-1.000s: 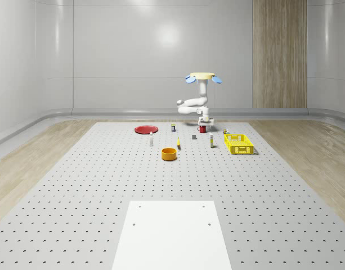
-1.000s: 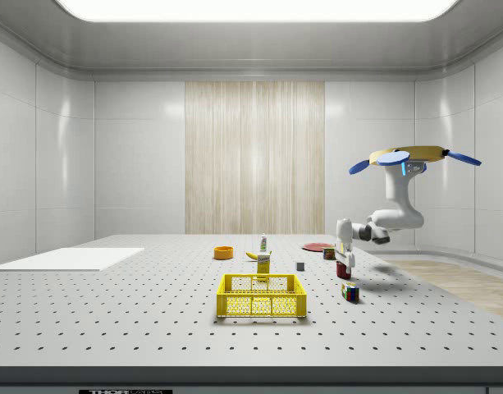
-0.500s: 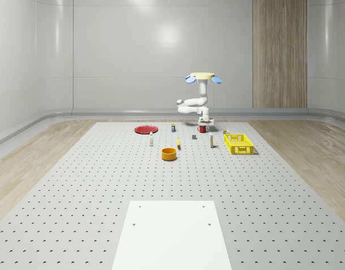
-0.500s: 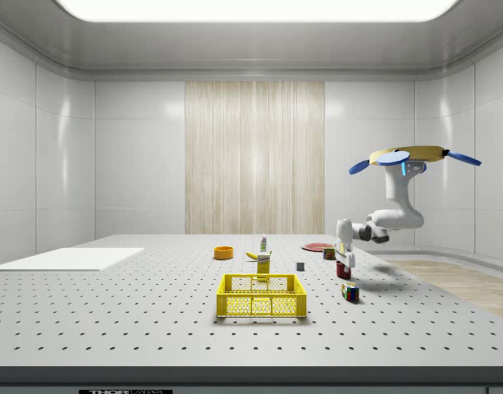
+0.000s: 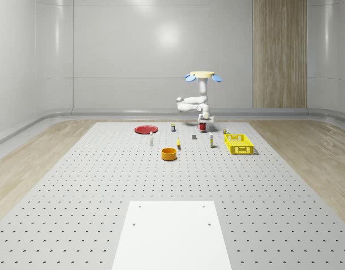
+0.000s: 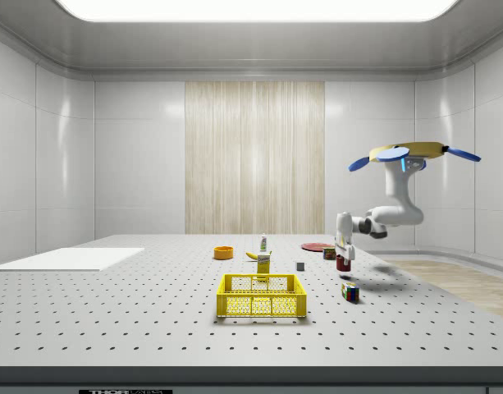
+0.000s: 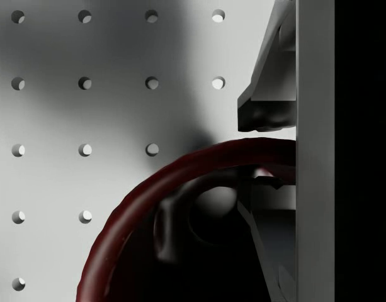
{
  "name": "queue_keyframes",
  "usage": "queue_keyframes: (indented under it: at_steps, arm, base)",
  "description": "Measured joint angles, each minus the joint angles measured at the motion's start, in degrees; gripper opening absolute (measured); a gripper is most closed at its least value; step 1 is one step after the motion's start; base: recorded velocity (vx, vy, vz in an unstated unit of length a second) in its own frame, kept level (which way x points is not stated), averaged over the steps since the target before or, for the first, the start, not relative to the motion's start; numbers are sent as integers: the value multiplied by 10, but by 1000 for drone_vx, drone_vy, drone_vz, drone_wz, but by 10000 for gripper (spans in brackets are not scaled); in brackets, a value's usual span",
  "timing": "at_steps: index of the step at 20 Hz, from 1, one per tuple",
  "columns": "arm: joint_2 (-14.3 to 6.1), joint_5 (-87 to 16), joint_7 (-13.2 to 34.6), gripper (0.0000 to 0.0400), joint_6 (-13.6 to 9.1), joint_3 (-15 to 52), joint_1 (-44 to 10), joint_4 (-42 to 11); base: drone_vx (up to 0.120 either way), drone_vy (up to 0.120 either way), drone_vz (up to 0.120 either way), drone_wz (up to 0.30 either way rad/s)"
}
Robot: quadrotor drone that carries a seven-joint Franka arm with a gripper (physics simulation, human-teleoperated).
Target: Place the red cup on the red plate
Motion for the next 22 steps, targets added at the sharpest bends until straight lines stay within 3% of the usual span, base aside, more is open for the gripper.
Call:
queue_keyframes:
  at_steps: [16,22]
  arm:
    - [-24,34,7,99,15,28,-8,-2]
    - [-33,38,8,99,24,31,-10,-1]
  base:
    - [0,-120,120,0]
    - [0,-120,13,0]
